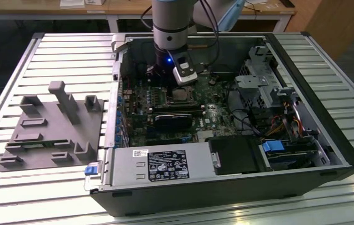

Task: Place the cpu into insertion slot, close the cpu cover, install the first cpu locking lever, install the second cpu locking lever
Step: 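Close the cpu cover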

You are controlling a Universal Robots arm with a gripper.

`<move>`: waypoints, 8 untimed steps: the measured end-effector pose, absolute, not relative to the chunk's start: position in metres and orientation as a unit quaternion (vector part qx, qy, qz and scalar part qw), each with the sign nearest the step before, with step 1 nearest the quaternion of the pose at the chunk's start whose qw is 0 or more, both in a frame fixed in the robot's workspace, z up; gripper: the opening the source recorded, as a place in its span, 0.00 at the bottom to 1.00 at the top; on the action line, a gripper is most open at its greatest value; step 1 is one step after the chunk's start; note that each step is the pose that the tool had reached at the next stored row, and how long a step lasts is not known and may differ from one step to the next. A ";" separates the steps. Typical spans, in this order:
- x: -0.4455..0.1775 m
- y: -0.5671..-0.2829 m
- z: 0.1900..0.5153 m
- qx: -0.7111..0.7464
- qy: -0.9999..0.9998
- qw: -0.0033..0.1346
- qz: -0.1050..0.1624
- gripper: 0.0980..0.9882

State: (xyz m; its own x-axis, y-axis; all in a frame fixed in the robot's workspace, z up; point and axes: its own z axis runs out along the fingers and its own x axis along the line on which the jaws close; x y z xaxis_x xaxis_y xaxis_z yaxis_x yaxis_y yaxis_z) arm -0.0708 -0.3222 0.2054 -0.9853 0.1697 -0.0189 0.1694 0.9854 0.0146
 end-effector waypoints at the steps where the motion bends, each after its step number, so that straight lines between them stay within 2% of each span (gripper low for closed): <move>1: -0.071 -0.322 0.206 0.085 0.996 0.010 0.007 0.00; 8: -0.057 -0.322 0.206 0.085 0.996 0.009 0.006 0.00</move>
State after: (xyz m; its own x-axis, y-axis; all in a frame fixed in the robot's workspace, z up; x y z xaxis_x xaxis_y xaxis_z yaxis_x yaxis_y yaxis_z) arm -0.0574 -0.3222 0.2059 -0.9853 0.1699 -0.0171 0.1696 0.9854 0.0144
